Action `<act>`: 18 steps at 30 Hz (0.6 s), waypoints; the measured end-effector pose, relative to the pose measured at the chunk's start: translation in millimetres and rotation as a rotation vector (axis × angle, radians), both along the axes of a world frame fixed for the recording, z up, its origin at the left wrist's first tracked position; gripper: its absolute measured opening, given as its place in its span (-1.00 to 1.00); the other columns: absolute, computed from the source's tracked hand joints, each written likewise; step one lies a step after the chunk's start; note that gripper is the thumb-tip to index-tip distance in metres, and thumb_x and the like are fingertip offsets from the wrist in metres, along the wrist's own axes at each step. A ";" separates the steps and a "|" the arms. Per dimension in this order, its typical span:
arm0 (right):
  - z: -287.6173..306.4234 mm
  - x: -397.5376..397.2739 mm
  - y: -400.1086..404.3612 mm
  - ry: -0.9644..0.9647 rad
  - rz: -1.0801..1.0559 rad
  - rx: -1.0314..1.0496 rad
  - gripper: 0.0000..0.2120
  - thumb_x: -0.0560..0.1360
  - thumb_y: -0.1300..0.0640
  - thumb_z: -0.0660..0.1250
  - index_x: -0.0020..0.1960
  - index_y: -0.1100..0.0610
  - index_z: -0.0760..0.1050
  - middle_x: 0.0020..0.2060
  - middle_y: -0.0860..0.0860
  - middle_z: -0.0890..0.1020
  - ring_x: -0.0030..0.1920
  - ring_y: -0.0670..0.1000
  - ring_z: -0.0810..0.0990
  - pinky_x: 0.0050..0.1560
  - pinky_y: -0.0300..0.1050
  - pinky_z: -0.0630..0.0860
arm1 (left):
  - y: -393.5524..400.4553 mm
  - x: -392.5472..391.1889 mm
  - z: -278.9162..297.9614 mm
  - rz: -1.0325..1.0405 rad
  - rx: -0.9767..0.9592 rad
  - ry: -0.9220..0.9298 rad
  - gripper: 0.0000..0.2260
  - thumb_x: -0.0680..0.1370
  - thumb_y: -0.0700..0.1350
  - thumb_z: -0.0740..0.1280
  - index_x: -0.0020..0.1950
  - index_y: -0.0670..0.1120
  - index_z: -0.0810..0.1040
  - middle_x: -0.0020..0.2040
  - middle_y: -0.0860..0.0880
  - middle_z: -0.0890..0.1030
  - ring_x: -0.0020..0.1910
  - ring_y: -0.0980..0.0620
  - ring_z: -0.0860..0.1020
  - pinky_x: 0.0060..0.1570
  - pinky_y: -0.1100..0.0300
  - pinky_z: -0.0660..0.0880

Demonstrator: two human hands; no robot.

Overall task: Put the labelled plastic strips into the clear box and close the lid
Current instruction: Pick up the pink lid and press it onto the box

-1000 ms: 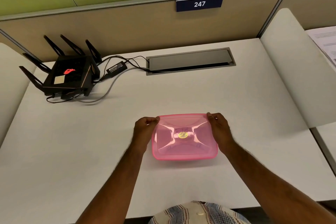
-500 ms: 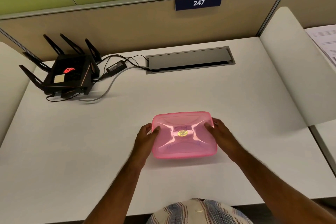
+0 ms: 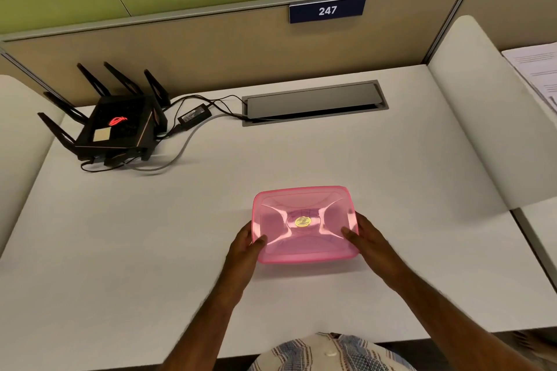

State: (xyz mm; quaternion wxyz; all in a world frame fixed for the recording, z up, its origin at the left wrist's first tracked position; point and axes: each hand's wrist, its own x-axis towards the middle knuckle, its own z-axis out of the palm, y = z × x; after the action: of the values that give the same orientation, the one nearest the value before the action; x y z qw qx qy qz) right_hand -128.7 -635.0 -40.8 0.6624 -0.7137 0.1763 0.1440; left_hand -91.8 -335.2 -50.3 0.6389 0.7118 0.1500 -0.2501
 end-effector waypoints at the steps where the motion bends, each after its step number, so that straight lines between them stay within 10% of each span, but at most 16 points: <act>1: -0.1 -0.3 -0.6 -0.001 0.003 -0.002 -0.58 0.64 0.08 0.31 0.48 -0.07 0.39 0.30 -0.22 0.60 0.31 -0.24 0.54 0.24 -0.33 0.46 | -0.9 -0.6 0.9 -0.002 -0.001 0.002 -0.60 0.54 -0.02 0.37 0.36 0.25 0.50 0.25 0.17 0.63 0.26 0.11 0.59 0.32 -0.10 0.49; 18: 12.9 36.6 -18.5 -0.033 0.009 -0.060 -0.58 0.65 0.16 0.29 0.50 0.11 0.37 0.34 0.03 0.58 0.33 0.00 0.55 0.41 0.03 0.44 | -25.9 33.1 6.8 0.023 -0.016 -0.012 -0.65 0.51 -0.04 0.38 0.29 0.18 0.56 0.17 0.13 0.68 0.20 0.05 0.62 0.29 -0.11 0.52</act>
State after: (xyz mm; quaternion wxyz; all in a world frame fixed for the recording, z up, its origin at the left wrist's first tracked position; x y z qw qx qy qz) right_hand -92.2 -653.5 -27.9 0.6430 -0.7362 0.1665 0.1297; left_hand -58.7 -361.1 -43.5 0.6483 0.7064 0.1523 -0.2398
